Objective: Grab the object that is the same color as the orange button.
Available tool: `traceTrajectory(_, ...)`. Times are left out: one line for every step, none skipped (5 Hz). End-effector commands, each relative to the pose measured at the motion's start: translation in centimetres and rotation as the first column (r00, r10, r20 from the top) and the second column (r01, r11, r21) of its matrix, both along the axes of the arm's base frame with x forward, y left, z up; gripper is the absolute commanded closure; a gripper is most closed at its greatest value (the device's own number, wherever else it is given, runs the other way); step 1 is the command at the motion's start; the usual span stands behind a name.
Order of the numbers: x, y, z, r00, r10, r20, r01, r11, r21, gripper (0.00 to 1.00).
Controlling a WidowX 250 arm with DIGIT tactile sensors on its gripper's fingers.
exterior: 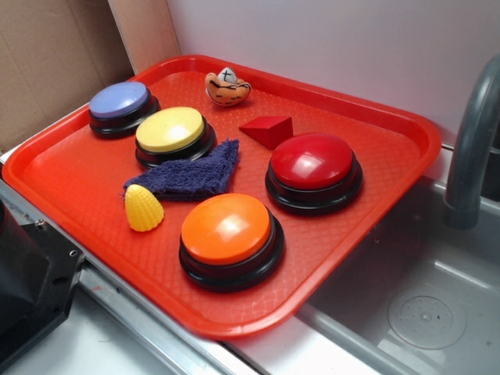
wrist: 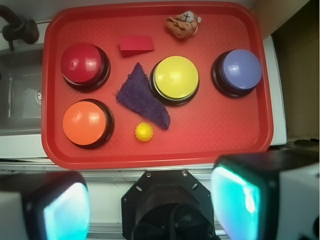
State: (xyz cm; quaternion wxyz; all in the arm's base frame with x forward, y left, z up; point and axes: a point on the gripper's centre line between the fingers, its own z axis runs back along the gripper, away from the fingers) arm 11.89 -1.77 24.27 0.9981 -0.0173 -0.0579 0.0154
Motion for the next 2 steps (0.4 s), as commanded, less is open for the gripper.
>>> traceTrajectory(0.0,0.0,0.0,1.000,0.000,0.000,0.000,1.000,0.000,0.00)
traceTrajectory(3.8,2.3,-1.9,0.994,0.078,0.071,-0.082,0.995,0.052,0.00)
